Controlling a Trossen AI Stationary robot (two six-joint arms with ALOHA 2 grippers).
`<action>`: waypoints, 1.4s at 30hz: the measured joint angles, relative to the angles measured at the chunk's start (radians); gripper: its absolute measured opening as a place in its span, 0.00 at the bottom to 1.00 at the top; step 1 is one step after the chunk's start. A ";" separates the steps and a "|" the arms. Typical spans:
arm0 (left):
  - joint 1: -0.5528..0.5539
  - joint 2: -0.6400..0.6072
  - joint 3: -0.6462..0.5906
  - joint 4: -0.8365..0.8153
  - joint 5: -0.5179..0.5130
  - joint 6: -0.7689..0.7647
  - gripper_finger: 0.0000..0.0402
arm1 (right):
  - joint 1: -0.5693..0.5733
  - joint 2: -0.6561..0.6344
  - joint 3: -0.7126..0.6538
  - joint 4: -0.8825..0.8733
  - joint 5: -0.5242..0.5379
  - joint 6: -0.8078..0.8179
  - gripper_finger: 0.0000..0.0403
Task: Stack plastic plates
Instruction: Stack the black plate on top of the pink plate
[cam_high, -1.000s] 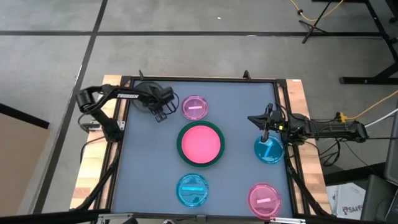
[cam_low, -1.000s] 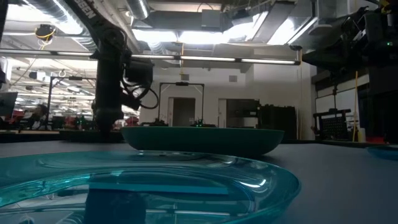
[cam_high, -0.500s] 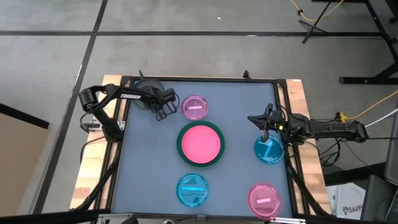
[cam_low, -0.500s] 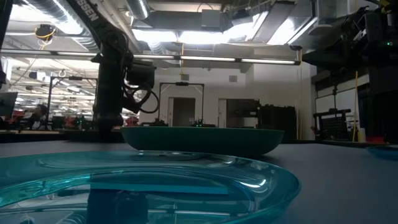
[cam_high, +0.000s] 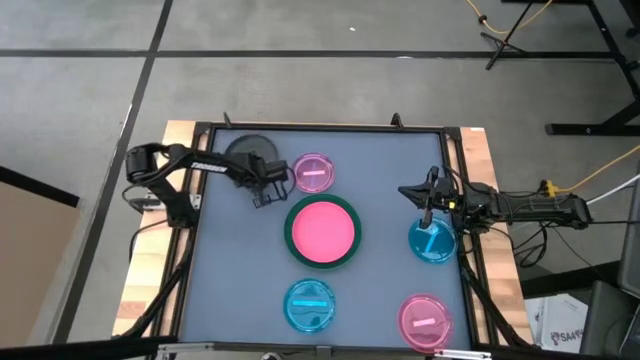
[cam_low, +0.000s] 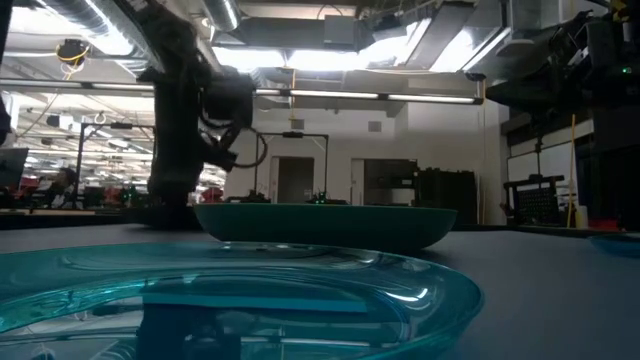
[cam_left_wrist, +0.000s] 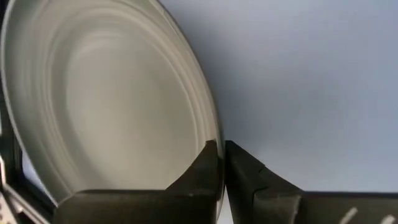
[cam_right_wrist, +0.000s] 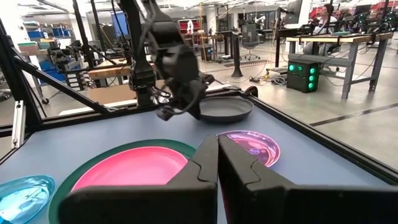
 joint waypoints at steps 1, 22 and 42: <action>-0.022 -0.007 0.004 -0.002 0.001 -0.003 0.02 | 0.000 0.000 0.000 0.000 0.000 0.000 0.00; -0.518 -0.038 0.341 0.040 0.026 -0.026 0.02 | 0.000 0.000 0.000 -0.031 -0.007 0.006 0.00; -0.692 0.118 0.419 0.305 0.048 -0.068 0.03 | 0.000 0.000 0.000 -0.029 -0.007 0.009 0.00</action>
